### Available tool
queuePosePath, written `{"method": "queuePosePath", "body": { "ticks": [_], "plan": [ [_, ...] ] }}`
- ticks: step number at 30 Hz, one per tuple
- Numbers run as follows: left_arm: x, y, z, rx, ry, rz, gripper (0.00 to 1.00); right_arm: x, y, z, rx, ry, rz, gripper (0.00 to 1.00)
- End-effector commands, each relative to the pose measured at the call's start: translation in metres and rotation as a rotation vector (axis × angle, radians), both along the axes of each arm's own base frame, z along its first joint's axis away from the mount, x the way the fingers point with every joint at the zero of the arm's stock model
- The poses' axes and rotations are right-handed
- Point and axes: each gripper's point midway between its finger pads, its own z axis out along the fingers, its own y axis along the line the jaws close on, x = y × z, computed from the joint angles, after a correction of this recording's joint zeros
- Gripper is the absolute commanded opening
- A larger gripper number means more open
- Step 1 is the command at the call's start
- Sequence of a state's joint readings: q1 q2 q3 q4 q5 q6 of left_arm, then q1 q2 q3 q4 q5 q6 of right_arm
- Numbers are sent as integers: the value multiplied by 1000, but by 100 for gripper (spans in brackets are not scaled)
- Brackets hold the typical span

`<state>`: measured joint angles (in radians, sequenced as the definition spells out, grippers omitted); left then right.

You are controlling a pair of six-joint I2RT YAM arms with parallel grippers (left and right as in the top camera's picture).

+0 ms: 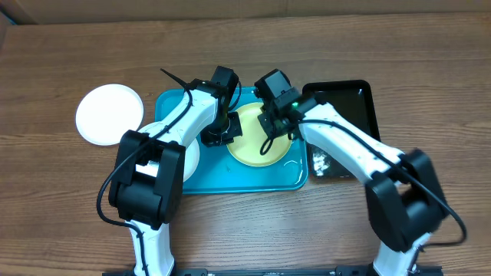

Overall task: Clean dirty plates on tray and stack at the side
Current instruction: 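Wipe the yellow plate with the sponge in the right gripper, then return the sponge to the black tray water with the right gripper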

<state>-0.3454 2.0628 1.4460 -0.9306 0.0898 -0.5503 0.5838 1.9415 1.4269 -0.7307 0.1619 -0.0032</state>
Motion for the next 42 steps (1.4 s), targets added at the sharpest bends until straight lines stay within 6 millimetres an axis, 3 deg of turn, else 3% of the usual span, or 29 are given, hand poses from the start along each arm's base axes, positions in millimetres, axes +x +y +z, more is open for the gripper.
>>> {"method": "queuePosePath", "body": {
  "ticks": [1, 10, 16, 22, 27, 31, 34, 37, 39, 42],
  "plan": [
    [-11, 10, -14, 59, 43, -27, 4, 7, -15, -23, -80, 1, -42, 4],
    [-12, 11, -13, 61, 50, -30, 4, -3, -21, -61, -88, 93, -137, 4],
    [-12, 11, -13, 61, 50, -30, 5, -29, 17, -67, 114, 257, -61, 4],
    [-12, 11, -13, 61, 50, -30, 5, -43, 36, -63, 225, 341, -22, 4],
    [-12, 11, -13, 61, 50, -30, 6, -41, 52, -41, 403, 419, 7, 4],
    [-13, 11, -13, 61, 50, -34, 8, -29, 58, 16, 673, 485, 96, 4],
    [-13, 11, -13, 61, 50, -33, 8, -17, 44, 67, 841, 487, 136, 4],
    [-12, 11, -13, 61, 50, -33, 8, 1, 8, 93, 854, 436, 63, 4],
    [-12, 11, -13, 61, 49, -33, 9, 11, -24, 97, 804, 396, -24, 4],
    [-12, 11, -13, 61, 49, -33, 10, 16, -79, 79, 639, 373, -189, 4]
  ]
}}
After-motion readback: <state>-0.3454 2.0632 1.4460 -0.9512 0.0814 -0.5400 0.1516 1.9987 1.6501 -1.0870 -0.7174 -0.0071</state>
